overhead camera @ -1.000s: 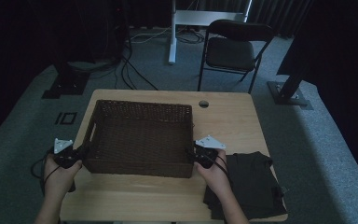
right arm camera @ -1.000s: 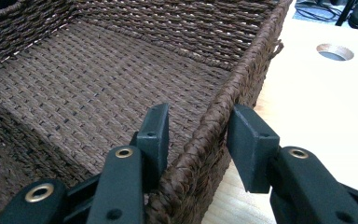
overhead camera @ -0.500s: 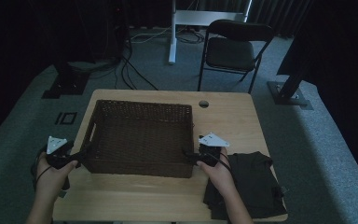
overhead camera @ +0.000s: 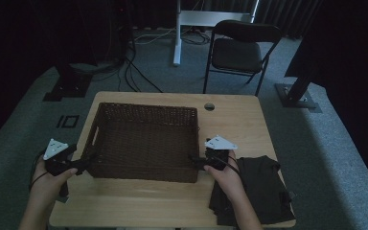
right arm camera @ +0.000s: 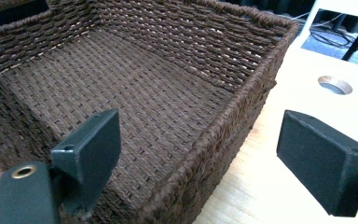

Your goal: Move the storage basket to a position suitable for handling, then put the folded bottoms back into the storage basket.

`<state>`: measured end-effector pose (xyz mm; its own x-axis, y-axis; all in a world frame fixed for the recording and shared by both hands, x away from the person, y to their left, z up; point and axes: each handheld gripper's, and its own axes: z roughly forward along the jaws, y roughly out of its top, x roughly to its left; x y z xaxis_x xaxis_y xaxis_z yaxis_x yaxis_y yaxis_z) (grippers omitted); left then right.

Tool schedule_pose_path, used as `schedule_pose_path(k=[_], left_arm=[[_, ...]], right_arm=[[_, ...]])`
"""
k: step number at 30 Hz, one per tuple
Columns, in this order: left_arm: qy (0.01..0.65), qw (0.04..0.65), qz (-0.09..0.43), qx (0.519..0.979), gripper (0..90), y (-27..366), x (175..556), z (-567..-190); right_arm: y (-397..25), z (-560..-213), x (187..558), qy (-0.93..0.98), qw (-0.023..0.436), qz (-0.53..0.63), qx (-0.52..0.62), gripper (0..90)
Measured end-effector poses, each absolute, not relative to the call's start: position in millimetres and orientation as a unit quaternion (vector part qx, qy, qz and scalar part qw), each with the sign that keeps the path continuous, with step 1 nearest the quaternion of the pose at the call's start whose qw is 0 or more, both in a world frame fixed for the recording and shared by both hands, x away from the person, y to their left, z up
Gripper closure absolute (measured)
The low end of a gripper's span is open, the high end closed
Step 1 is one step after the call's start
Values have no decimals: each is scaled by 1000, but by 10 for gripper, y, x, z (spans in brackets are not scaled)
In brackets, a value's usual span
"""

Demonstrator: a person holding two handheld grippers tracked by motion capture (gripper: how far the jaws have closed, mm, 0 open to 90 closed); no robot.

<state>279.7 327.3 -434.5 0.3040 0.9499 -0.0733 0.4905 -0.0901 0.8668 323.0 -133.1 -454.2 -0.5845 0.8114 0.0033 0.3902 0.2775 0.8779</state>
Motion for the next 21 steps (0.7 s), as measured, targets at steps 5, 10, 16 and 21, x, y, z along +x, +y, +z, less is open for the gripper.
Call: schedule_pose_path(k=[5,10,16,21], left_arm=[[509,429,271,696,176,3181,2783,-4281],[495,440,255,705,176,3054,2791,-4276],[488,439,244,714,176,2973,2813,-4298],[480,442,244,717,176,2910,2816,-4277]], right_arm=[[-1307,-4488,3167,763,239,469,375,122],[-1337,-4454,3125,766,248,462,371,115],[-1433,-4476,3108,764,243,467,373,115],[-1478,-4477,3093,764,247,465,372,116]])
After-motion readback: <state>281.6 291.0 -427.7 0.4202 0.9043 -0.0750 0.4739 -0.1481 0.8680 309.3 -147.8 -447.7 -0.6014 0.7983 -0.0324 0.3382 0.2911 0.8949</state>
